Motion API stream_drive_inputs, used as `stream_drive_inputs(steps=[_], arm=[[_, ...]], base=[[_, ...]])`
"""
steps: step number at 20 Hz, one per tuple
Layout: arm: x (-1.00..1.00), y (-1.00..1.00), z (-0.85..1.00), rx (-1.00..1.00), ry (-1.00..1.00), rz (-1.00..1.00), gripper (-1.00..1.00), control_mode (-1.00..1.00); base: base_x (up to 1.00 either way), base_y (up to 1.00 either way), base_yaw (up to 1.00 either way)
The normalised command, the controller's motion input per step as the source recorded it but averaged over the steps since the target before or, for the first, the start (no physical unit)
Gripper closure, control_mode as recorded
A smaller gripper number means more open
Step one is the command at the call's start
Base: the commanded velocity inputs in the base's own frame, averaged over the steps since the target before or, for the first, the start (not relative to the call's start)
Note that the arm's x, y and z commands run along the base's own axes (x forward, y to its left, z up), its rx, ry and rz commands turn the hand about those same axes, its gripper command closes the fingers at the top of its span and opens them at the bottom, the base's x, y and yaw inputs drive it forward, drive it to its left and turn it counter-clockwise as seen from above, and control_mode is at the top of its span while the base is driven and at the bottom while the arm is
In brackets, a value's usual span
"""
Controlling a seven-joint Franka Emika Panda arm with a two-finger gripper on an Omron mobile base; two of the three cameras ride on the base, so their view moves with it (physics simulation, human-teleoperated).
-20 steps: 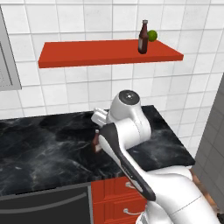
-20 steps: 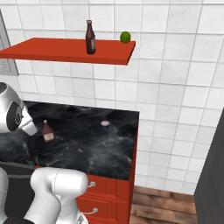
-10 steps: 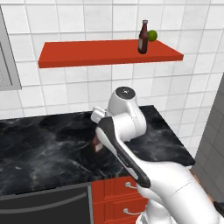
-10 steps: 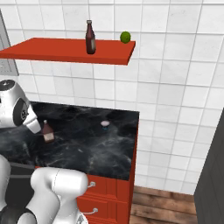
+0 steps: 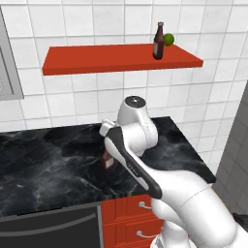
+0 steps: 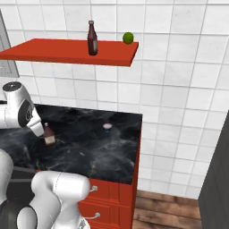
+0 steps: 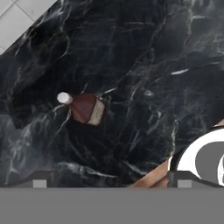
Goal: Pick the ketchup and ketchup from the counter and place them in the cabinet.
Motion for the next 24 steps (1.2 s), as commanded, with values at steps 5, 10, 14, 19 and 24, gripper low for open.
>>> stream_drive_inputs(steps=[5,10,14,19,24], arm=[[0.0,0.0,0.05,0.19,0.0,0.03,-1.0,-1.0],[-0.01,0.0,0.0,0.09,0.0,0.09,-1.0,-1.0],[-0.3,0.05,0.06,-0.08,-0.06,0.25,-1.0,-1.0],[-0.38,-0.01,0.14,-0.09,-0.09,0.37,-1.0,-1.0],[-0.29,-0.2,0.06,-0.09,-0.13,0.44,-1.0,-1.0]], base=[[0.0,0.0,0.0],[0.0,0.0,0.0],[0.0,0.0,0.0],[0.0,0.0,0.0],[0.0,0.0,0.0]])
